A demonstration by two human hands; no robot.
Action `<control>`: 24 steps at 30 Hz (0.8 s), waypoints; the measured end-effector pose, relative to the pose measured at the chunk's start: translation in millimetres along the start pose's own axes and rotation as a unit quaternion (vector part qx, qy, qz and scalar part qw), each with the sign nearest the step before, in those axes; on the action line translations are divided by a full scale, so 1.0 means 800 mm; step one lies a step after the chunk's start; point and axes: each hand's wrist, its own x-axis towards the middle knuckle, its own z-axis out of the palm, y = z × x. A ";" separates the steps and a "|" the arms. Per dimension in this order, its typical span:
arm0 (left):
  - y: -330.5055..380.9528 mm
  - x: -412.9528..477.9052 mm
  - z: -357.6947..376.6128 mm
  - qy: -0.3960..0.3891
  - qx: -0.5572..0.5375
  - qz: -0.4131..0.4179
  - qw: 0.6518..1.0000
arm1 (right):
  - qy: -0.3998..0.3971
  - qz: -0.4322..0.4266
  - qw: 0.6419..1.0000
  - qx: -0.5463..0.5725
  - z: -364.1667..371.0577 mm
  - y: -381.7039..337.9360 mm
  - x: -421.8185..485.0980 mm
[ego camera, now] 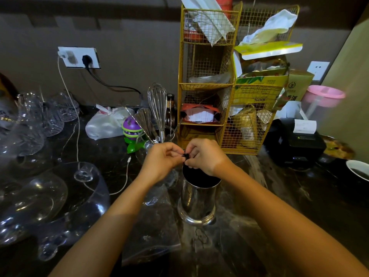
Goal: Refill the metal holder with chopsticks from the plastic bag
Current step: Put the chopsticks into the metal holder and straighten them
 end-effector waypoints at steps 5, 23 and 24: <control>0.032 -0.002 -0.005 0.002 -0.024 0.030 0.999 | 0.023 -0.020 0.999 -0.008 -0.016 -0.007 -0.004; 0.114 0.000 0.010 0.034 -0.085 0.178 0.980 | 0.172 -0.083 0.974 0.124 -0.104 -0.024 -0.036; 0.115 -0.003 0.011 0.037 -0.095 0.182 0.978 | 0.186 -0.091 0.968 0.141 -0.110 -0.023 -0.039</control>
